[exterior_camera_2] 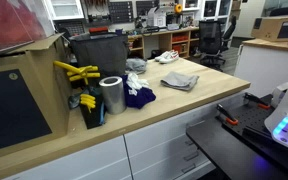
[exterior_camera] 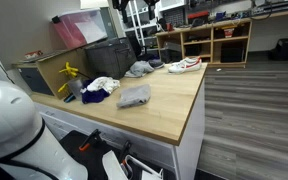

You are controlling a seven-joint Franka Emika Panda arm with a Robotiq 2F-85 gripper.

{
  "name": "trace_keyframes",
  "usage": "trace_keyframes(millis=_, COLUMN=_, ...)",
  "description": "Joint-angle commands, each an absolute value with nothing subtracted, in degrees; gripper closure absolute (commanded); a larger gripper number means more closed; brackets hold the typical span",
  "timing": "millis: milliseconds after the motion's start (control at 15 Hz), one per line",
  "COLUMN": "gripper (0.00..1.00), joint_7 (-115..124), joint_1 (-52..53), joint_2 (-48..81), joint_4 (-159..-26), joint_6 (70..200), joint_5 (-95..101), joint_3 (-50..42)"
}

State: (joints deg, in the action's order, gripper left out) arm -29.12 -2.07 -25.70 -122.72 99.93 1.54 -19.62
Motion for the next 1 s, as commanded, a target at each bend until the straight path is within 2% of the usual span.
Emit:
trace_keyframes(millis=0, gripper=0.00, joint_7=-29.63, joint_1=-3.50, joint_2=-25.42, joint_4=-122.59, joint_6=99.83, joint_5=0.97, joint_3=-18.50)
trace_keyframes(millis=400, gripper=0.00, joint_7=-30.00, joint_1=-3.38, joint_2=-25.63, joint_4=-123.08, joint_6=99.62, joint_5=1.14, joint_3=-18.38)
trace_keyframes(millis=933, gripper=0.00, joint_7=-24.89, joint_1=-2.98, joint_2=-27.86, joint_4=-135.73, joint_6=108.20, joint_5=-0.11, joint_3=-13.78)
